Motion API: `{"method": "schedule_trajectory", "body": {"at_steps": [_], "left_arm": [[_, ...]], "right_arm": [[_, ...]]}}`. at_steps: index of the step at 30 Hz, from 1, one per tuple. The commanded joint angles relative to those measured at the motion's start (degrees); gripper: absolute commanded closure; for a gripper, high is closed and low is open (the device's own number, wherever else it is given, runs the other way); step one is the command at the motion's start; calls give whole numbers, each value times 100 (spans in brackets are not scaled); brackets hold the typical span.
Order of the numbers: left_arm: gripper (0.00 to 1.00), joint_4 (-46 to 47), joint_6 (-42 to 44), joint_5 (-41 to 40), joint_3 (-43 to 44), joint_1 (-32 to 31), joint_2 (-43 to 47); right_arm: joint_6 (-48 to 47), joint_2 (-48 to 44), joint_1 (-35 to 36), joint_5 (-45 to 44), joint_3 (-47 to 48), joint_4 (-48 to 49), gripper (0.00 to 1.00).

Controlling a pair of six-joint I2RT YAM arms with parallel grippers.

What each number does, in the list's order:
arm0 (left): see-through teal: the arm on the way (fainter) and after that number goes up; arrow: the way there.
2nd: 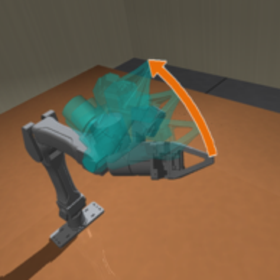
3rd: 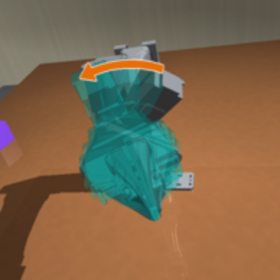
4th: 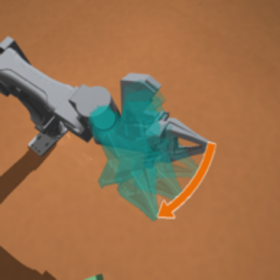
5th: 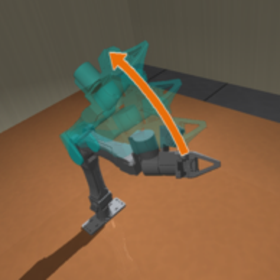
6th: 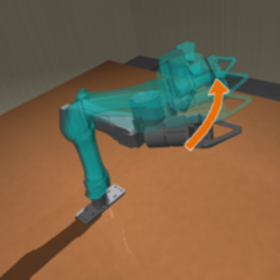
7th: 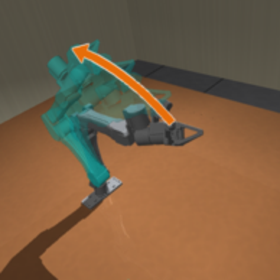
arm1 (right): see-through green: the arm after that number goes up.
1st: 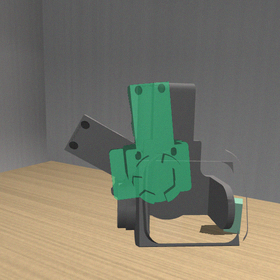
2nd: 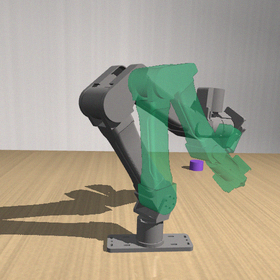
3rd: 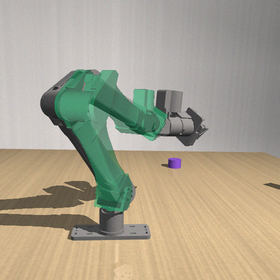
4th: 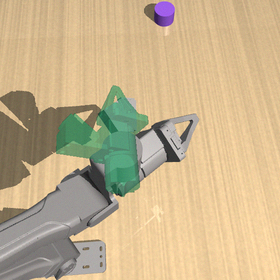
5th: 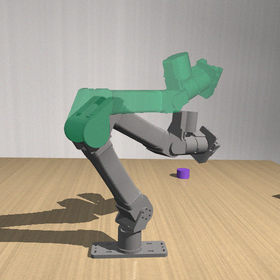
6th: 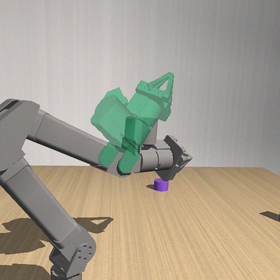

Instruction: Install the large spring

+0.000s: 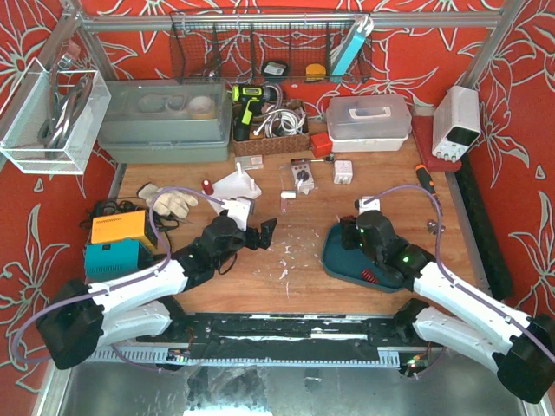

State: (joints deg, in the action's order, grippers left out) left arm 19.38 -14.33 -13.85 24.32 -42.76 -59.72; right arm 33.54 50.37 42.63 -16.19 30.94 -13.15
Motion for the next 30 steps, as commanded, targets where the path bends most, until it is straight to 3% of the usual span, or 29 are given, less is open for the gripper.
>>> {"method": "schedule_trajectory", "body": {"at_steps": [1,6,9,16,23,30], "left_arm": [[0,-34,-580,-29,8,-22,249],[2,-424,-1296,602,-172,-22,707],[13,-630,-1680,1188,-177,-22,845],[30,-965,-1905,2404,106,-22,903],[43,-1003,-1733,3726,460,-30,550],[43,-918,-1796,4148,614,-48,494]], "right_arm": [[-761,-193,102,884,-48,1017,98],[-1741,-158,744,814,-84,1511,100],[-2340,-48,1197,706,-297,2118,100],[-3202,216,1647,1401,-1173,4006,100],[-3840,367,2075,1293,-1377,4464,100],[-4180,328,2250,1333,-1485,4562,100]]}}
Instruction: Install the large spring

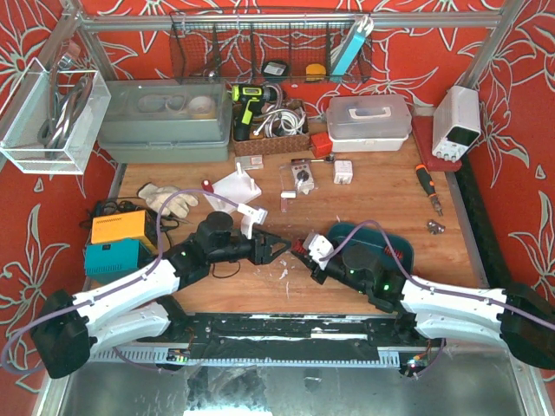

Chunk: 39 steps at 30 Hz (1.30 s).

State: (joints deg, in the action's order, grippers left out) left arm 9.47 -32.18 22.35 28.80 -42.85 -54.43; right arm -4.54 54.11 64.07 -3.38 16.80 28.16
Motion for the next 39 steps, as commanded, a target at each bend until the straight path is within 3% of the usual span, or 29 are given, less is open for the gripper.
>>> {"method": "schedule_trajectory", "body": {"at_steps": [1,14,24,32,34,39], "left_arm": [[43,103,-34,590,170,-47,-48],[47,561,-193,964,147,-253,-670],[57,958,-396,1306,83,-303,-926],[71,1052,-554,1325,-14,-303,-784],[79,1042,-591,1271,-48,-303,-718],[94,884,-598,1009,-65,-303,-498]], "right_arm": [[-395,-42,127,55,-71,434,100],[-616,95,285,54,-62,521,100],[-712,125,325,121,-106,608,100],[-741,200,351,167,-106,629,100],[-742,224,351,149,-86,577,100],[-688,328,351,-45,17,361,86]]}}
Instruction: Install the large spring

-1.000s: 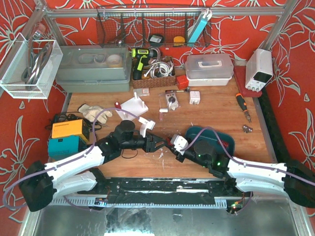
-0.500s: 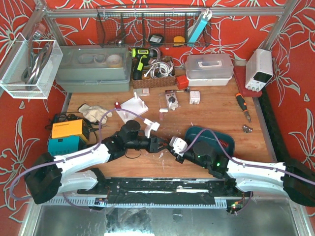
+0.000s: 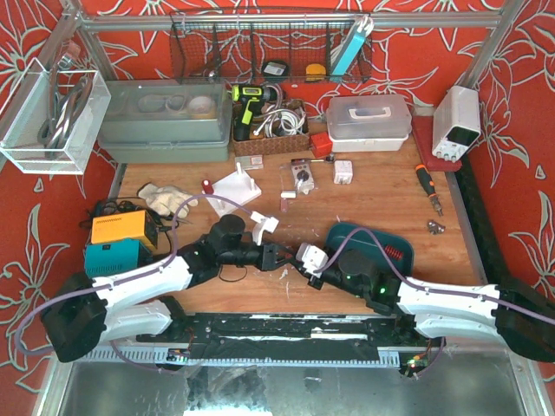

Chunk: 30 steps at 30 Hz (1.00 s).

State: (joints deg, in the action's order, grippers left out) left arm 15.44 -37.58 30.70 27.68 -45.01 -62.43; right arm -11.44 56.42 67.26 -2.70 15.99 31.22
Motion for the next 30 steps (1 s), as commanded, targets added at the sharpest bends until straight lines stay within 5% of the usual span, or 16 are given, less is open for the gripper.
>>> {"method": "schedule_trajectory", "body": {"at_steps": [1,13,17,22,30], "left_arm": [[96,278,-52,90,38,-86,357],[100,-1653,658,-2091,997,275,470],[100,-2498,950,-3166,1445,446,376],[100,-3174,1097,-4134,1792,843,217],[100,-3771,1262,-4689,2184,1819,-186]], "right_arm": [[28,109,32,-199,123,-5,81],[1006,-575,23,-1570,539,-1154,2],[1522,-921,14,-2138,901,-2188,1],[1647,-1245,6,-2625,815,-2373,1],[1649,-1337,-3,-2908,732,-2459,1]]}}
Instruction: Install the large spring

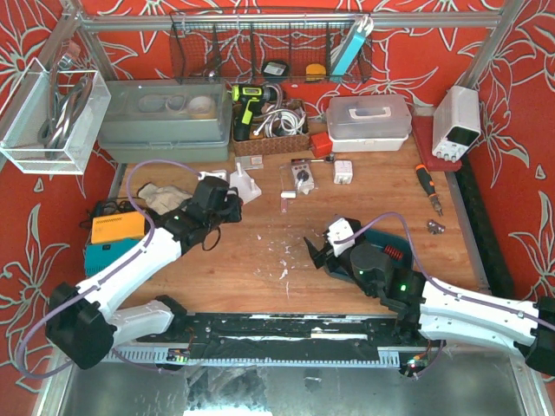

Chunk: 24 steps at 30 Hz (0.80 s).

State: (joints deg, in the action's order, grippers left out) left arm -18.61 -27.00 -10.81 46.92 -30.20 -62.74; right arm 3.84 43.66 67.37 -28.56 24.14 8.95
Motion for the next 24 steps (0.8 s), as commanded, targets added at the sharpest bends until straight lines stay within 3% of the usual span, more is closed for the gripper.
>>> {"method": "schedule_trajectory", "body": {"at_steps": [1,9,24], "left_arm": [[100,-397,230,-543,278,459,-212],[100,-475,235,-761,470,1036,-688],[100,-239,197,-763,726,1178,-1272]], "right_arm": [[136,-59,-14,-362,-57,-292,1],[212,-186,-14,-597,-93,-358,1],[184,-384,-20,-678,-142,-412,1]]}}
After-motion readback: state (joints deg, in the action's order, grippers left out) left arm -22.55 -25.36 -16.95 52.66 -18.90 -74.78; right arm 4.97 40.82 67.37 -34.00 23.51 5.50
